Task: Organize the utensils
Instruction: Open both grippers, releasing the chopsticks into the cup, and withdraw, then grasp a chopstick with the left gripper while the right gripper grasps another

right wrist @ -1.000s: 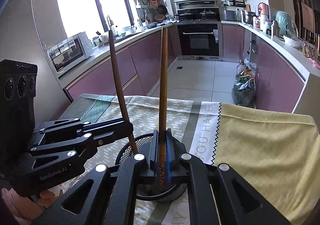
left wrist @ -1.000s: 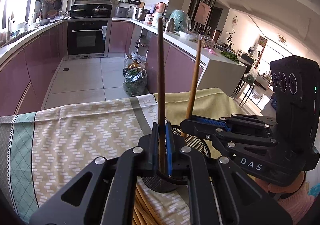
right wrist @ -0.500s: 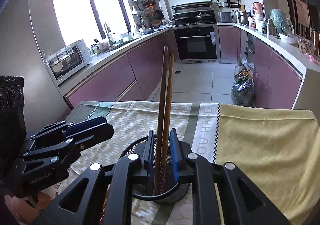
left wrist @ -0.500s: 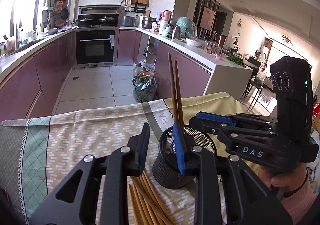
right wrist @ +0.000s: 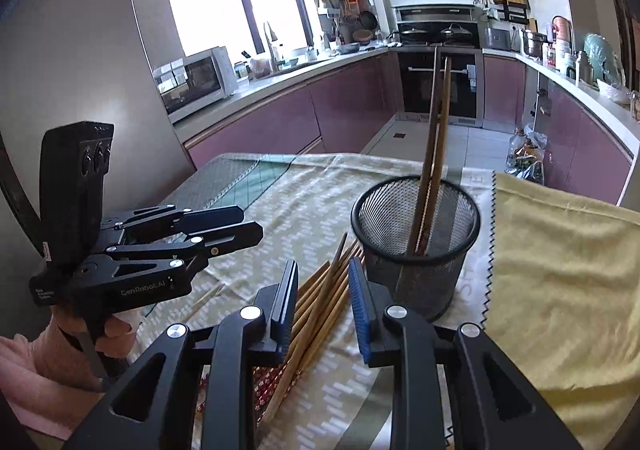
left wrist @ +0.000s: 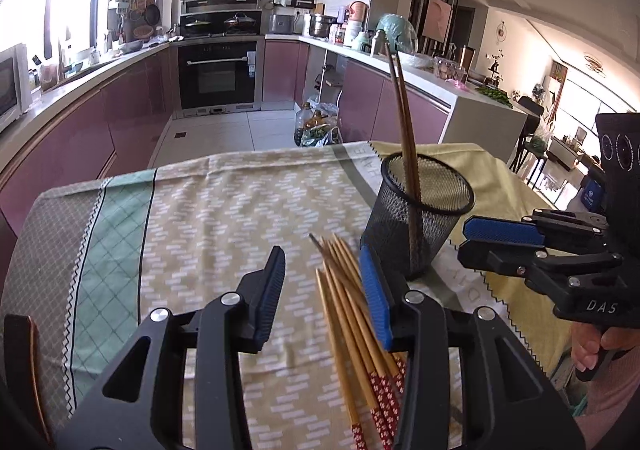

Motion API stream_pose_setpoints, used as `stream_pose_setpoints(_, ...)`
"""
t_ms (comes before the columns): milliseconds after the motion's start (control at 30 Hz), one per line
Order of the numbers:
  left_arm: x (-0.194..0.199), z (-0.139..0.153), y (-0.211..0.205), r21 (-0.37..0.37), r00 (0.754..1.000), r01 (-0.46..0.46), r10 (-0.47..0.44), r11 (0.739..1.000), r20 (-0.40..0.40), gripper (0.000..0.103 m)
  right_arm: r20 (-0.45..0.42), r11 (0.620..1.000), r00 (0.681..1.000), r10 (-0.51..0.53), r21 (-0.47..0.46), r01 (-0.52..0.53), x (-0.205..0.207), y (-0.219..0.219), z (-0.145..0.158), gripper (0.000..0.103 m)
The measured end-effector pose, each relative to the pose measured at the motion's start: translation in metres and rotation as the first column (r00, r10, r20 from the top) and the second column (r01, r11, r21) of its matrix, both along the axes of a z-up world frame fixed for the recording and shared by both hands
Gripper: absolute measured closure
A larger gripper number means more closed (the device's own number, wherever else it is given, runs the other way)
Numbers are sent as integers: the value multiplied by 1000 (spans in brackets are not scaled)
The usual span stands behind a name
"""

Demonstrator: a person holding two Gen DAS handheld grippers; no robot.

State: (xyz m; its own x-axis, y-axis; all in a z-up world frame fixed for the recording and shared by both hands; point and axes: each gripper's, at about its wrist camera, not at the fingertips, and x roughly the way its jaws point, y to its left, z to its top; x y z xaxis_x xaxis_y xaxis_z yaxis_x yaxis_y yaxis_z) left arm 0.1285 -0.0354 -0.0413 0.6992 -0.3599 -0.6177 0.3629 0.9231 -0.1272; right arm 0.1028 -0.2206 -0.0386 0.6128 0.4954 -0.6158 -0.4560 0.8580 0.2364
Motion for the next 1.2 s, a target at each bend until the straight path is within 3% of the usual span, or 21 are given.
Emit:
stream_pose_setpoints(233,-11,-38,12,17,996,-18,19,1000,-85,64,-121,1000,993,4,-13,-6,1,18,-42,79)
stream_pose_setpoints(433,-22,-58,6,38,992,8,-3,999,-127,64,-168,1000,986,2,-29,-7,-3,28,-61,79)
stream_pose_setpoints(767,-29,-67,1,44,987,22,-14,999,-162,64,-206,999,978,-26,-46,17,-3,31,-70,79)
stream_pose_setpoints(1200,-33,-74,-3,46,983,45,-36,998,-183,65,-250,997,966,-59,42,72,-2,16,-73,97)
